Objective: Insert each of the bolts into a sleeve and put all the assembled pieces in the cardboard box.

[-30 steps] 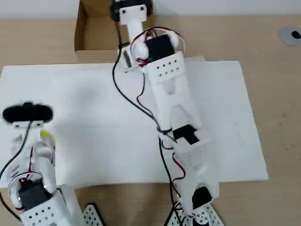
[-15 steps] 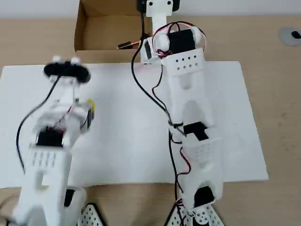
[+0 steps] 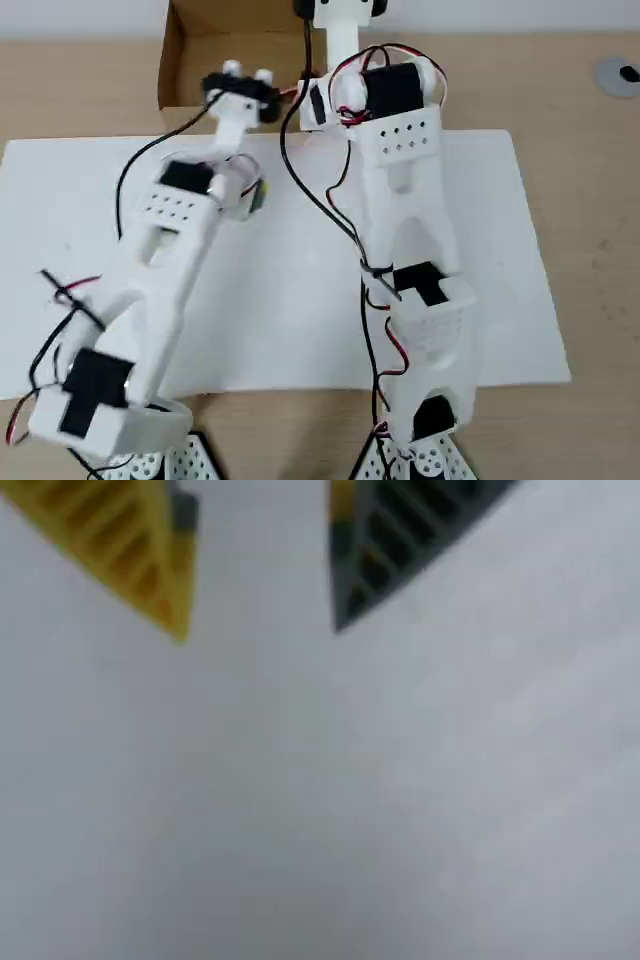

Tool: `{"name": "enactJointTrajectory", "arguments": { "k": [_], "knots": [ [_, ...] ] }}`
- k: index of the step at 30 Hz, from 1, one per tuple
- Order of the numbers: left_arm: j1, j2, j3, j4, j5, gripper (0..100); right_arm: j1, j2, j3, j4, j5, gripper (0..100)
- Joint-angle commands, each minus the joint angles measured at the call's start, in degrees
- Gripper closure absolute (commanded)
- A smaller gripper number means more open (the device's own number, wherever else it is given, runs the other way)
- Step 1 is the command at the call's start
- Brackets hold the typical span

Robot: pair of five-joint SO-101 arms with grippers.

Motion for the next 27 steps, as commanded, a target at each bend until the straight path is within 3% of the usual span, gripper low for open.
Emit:
{"name": "enactJointTrajectory", "arguments": {
  "k": [1,5,17,21,27],
  "knots": [
    [-0.44,4.00,-11.87,0.09,-0.26,90,1.27,-4.00,-3.12,-0.26,0.70,98.8],
    [-0.18,14.81,-25.67,2.55,-0.53,90,1.27,-4.00,-3.12,-0.26,0.70,98.8],
    [2.37,51.03,-72.53,29.27,-7.82,90,1.27,-4.00,-3.12,-0.26,0.79,98.8],
    [2.81,57.27,-83.69,32.26,-14.24,90,1.01,-4.00,-3.12,-0.26,0.79,98.8],
    [3.25,59.38,-93.54,31.91,-18.29,90,1.01,-4.00,-3.12,-0.26,0.79,98.8]
  ]
}}
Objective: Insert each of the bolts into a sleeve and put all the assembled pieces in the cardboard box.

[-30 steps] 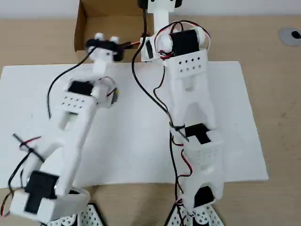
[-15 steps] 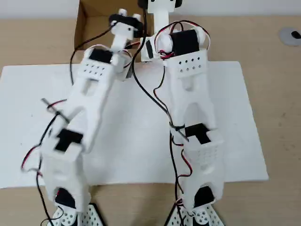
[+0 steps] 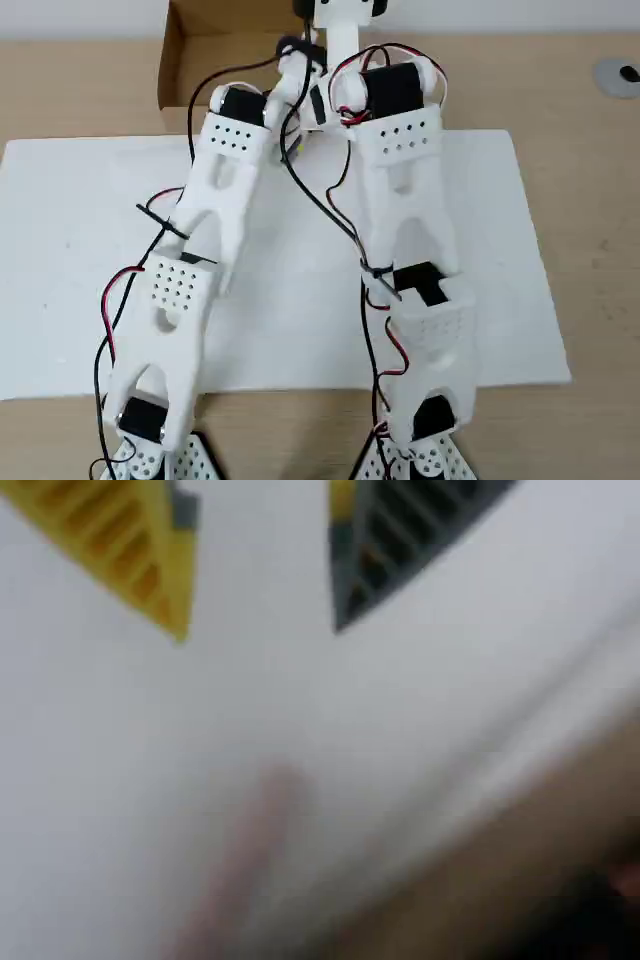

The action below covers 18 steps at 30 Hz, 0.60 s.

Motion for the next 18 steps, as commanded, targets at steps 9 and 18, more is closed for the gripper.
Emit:
{"name": "enactJointTrajectory", "arguments": {
  "k": [9,18],
  "knots": [
    [2.64,2.86,-0.97,-4.84,0.00,90,1.01,-4.18,-3.12,-0.26,0.79,98.8],
    [3.78,7.08,0.53,-3.25,4.40,98,1.01,-4.26,-3.21,-0.18,0.79,98.8]
  ]
}}
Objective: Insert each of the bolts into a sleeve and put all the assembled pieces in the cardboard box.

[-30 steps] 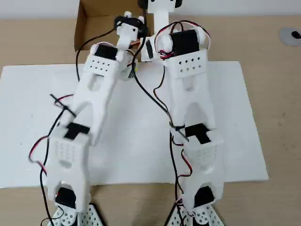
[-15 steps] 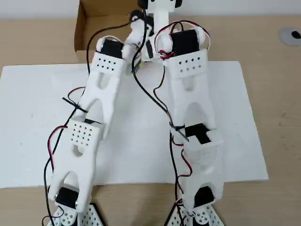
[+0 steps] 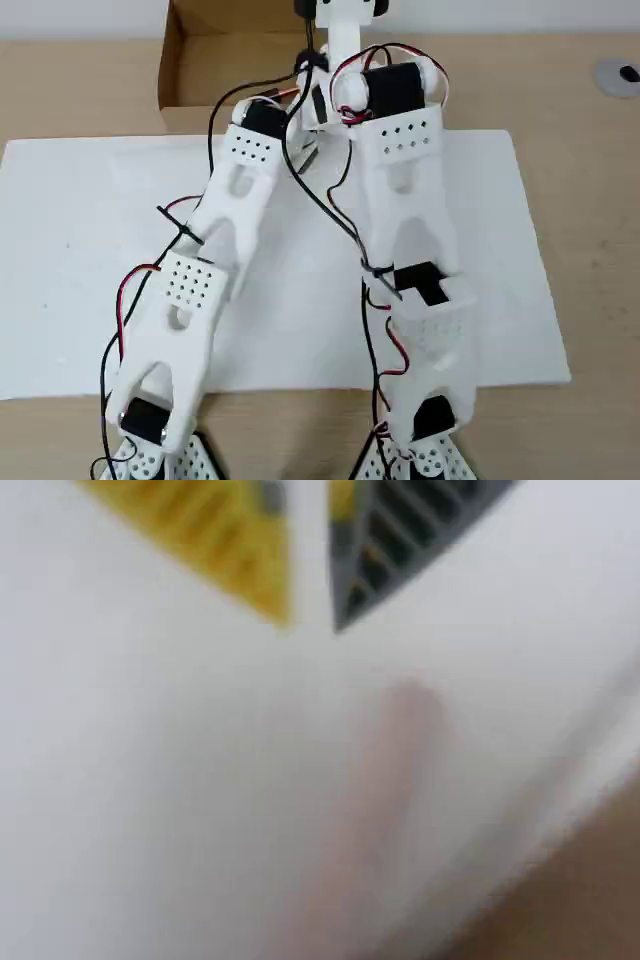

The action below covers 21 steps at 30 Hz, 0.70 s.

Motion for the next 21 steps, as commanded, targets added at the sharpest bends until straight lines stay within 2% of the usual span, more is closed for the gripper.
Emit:
{"name": "enactJointTrajectory", "arguments": {
  "k": [1,7,10,14,17,21],
  "knots": [
    [0.35,-0.13,-0.44,0.44,0.79,98,0.92,-4.26,-3.38,-0.09,0.62,98.8],
    [-0.35,-0.13,-0.53,0.44,0.70,98,0.92,-4.26,-7.96,0.09,0.62,98.8],
    [-0.70,-0.66,-4.48,0.79,0.62,97,0.92,-4.18,-8.40,0.18,0.62,98.8],
    [-0.70,-0.75,-9.14,0.53,-0.26,83,0.92,-4.18,-8.40,0.18,0.62,98.8],
    [-0.62,-0.75,-9.32,-2.55,-2.73,73,0.92,-4.09,-8.40,0.18,0.62,98.8],
    [-0.09,-0.40,-5.36,-5.71,-4.40,74,0.92,-4.00,-8.40,0.18,0.62,98.8]
  ]
}}
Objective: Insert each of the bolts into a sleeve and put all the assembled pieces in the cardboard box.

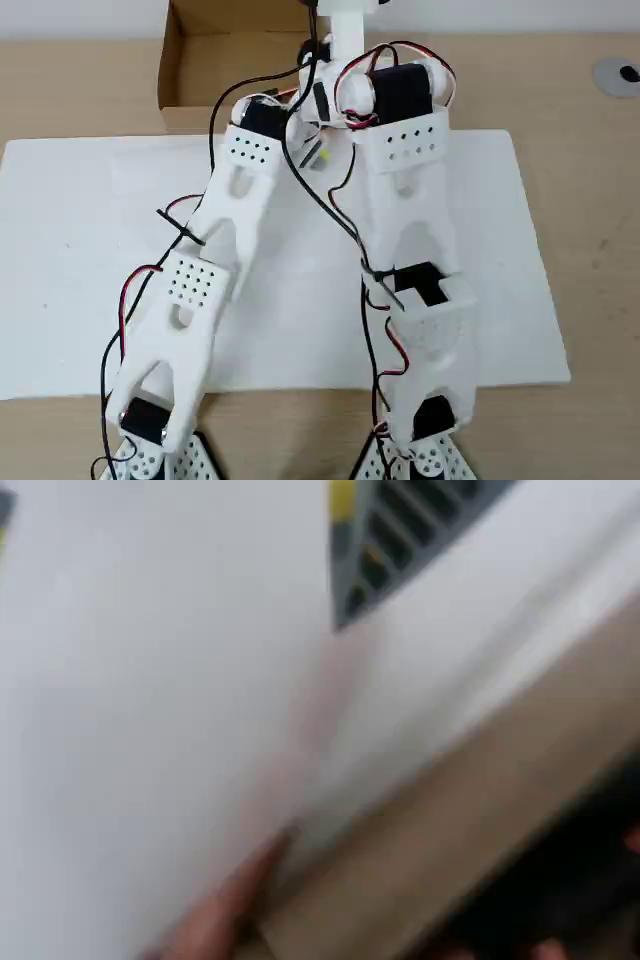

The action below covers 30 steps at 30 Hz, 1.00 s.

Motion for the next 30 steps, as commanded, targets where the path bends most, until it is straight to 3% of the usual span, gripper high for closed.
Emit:
{"name": "enactJointTrajectory", "arguments": {
  "k": [1,9,14,25,30],
  "knots": [
    [0.18,-1.45,2.46,-2.29,-2.81,74,1.01,-4.00,-3.03,0.18,0.62,98.8],
    [-0.88,-1.80,9.58,2.55,-6.77,77,1.01,-4.18,-3.38,0.26,0.62,98.8],
    [-2.46,-1.54,6.42,8.00,-7.03,100,1.01,-4.18,-3.38,0.26,0.62,98.8],
    [-4.31,-1.80,-7.21,22.33,-8.26,97,1.01,-4.18,-3.38,0.18,0.62,98.8],
    [-3.78,-1.98,-3.43,22.42,-11.43,91,1.01,-4.18,-3.38,0.26,0.62,98.8]
  ]
}}
